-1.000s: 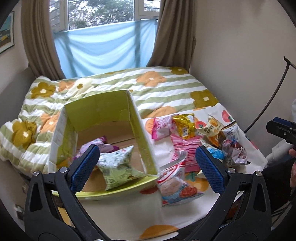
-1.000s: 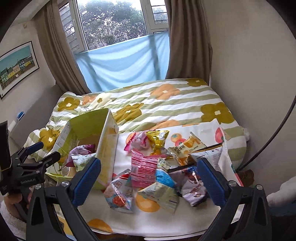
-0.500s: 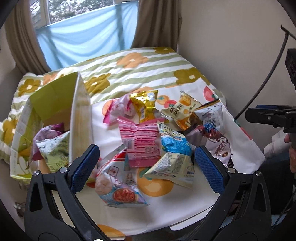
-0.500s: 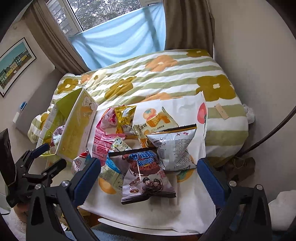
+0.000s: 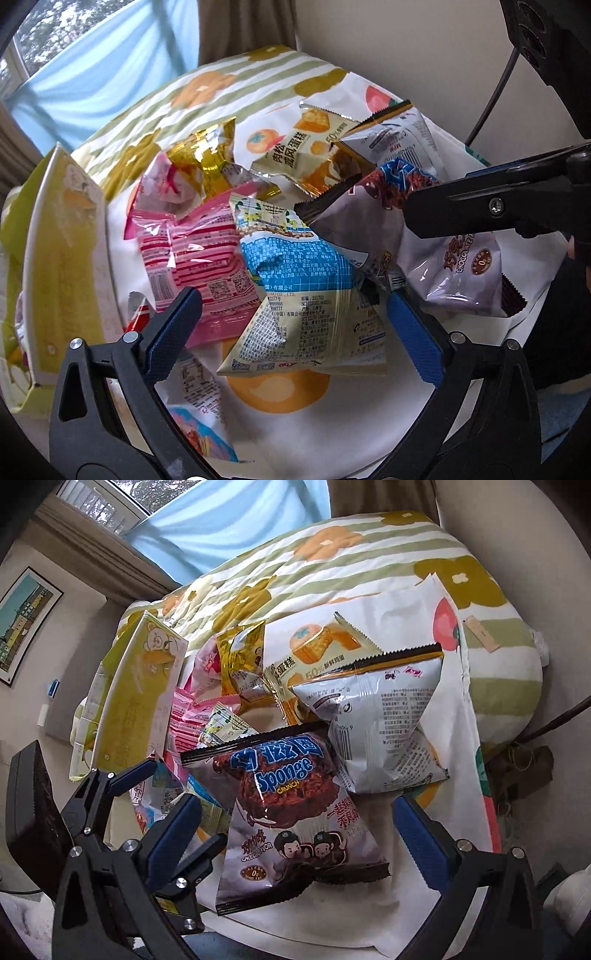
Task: Organize snacks
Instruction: 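Grasp the blue-white snack bag with the left tool while the right tool grasps the brown Sponge bag, then lift both bags over the yellow box and open both tools to release them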
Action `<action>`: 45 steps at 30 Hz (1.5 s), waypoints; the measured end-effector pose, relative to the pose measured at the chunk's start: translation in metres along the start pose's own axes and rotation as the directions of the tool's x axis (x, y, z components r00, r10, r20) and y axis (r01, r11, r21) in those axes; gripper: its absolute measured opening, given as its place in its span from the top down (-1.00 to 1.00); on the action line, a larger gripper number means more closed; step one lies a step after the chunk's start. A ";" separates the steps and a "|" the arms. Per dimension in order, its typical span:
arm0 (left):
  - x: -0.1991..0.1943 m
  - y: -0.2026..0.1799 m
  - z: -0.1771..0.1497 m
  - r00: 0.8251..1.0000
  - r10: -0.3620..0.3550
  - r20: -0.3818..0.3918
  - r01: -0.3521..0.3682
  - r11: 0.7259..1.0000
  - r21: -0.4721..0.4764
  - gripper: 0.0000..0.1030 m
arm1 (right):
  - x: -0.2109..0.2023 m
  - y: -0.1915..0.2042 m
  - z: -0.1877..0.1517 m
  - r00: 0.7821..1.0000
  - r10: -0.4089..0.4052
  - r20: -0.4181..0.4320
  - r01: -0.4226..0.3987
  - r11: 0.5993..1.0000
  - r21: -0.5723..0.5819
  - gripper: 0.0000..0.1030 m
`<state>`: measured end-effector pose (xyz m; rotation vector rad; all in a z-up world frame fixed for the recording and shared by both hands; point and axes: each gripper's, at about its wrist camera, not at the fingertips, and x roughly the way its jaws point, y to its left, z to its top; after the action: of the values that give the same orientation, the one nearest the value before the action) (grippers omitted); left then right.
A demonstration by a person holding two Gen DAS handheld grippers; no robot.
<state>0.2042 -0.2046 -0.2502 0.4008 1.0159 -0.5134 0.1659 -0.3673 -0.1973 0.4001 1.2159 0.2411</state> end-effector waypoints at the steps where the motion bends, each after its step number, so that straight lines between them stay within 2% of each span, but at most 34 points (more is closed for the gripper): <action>1: 0.004 -0.001 0.000 1.000 -0.014 -0.009 0.014 1.000 0.007 -0.84 | 0.004 -0.001 0.000 1.000 0.006 -0.009 -0.005 1.000 0.010 -1.00; 4: 0.016 -0.002 0.000 0.998 -0.044 -0.038 0.045 0.999 0.020 -0.69 | 0.015 -0.002 0.000 0.999 0.000 -0.038 0.000 1.000 0.020 -1.00; 6: 0.021 -0.003 0.000 0.997 -0.058 -0.055 0.060 0.998 0.030 -0.47 | 0.022 -0.004 0.002 0.998 -0.004 -0.058 0.005 1.000 0.017 -1.00; 9: 0.025 -0.002 0.002 0.994 -0.087 -0.067 0.089 0.996 0.028 -0.39 | 0.027 -0.004 0.004 0.997 0.007 -0.070 -0.006 1.000 0.012 -1.00; 15: 0.028 -0.001 0.004 0.991 -0.107 -0.085 0.111 0.993 0.041 -0.16 | 0.037 -0.005 0.009 0.995 0.011 -0.095 -0.010 1.000 0.010 -1.00; 21: 0.026 0.005 0.006 0.989 -0.117 -0.094 0.120 0.992 0.027 -0.03 | 0.041 -0.008 0.006 0.994 0.015 -0.110 -0.013 1.000 0.013 -1.00; 30: 0.015 0.016 0.004 0.988 -0.117 -0.099 0.115 0.993 -0.026 0.06 | 0.038 -0.006 0.000 0.994 0.015 -0.108 -0.014 1.000 0.008 -1.00; 33: 0.012 0.016 0.002 0.989 -0.104 -0.101 0.103 0.994 -0.023 0.08 | 0.037 -0.005 -0.002 0.994 0.016 -0.106 -0.017 1.000 -0.008 -0.90; 39: 0.004 0.014 -0.008 0.991 -0.092 -0.095 0.088 0.995 -0.037 0.09 | 0.031 0.000 -0.008 0.996 0.013 -0.084 -0.016 0.999 -0.043 -0.56; 45: -0.011 0.013 -0.015 0.995 -0.071 -0.074 0.068 0.996 -0.052 0.09 | 0.018 -0.002 -0.013 0.999 0.013 -0.042 -0.015 0.999 -0.047 -0.48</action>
<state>0.1968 -0.1833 -0.2460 0.3435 1.1166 -0.5377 0.1592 -0.3597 -0.2171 0.3642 1.2463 0.2913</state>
